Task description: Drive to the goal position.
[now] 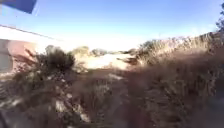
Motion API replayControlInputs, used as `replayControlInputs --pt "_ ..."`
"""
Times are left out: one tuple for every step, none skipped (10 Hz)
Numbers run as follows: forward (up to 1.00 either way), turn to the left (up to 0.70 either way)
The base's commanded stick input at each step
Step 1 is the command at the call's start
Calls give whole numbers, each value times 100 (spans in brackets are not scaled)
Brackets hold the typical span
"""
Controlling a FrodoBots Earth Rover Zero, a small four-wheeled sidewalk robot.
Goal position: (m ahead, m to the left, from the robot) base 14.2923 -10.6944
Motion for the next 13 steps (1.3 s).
replayControlInputs --pt "50 0" --pt "50 0" --pt "50 0" --pt "50 0" --pt "49 0" --pt "49 0" --pt "49 0" --pt "49 -19" --pt "49 -48" --pt "49 -49" --pt "49 -11" --pt "49 -5" --pt "49 -33"
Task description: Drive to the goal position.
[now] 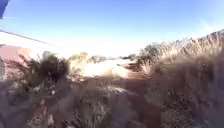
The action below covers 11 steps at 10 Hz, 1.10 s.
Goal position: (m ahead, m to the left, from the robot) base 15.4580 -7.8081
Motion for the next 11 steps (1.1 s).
replayControlInputs --pt "49 -32" --pt "49 -4" --pt "49 0" --pt "49 0" --pt "49 0" --pt "49 0" --pt "49 0" --pt "49 0" --pt "49 0" --pt "49 0" --pt "49 0"
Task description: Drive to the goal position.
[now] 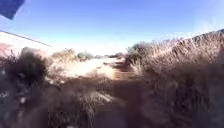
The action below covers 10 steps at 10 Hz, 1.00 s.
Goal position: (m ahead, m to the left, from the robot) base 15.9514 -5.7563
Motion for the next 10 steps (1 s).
replayControlInputs --pt "49 0" --pt "50 0" --pt "50 0" --pt "50 0" --pt "50 0" --pt "50 0" --pt "50 -26" --pt "50 -41" --pt "50 0" --pt "50 0"
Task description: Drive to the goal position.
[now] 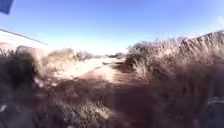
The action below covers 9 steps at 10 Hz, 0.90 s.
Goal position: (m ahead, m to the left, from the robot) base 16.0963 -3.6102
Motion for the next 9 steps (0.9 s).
replayControlInputs --pt "50 -4" --pt "50 -6" --pt "50 -4" --pt "50 -2" --pt "50 -1" --pt "50 0" --pt "50 0" --pt "50 0" --pt "50 0"
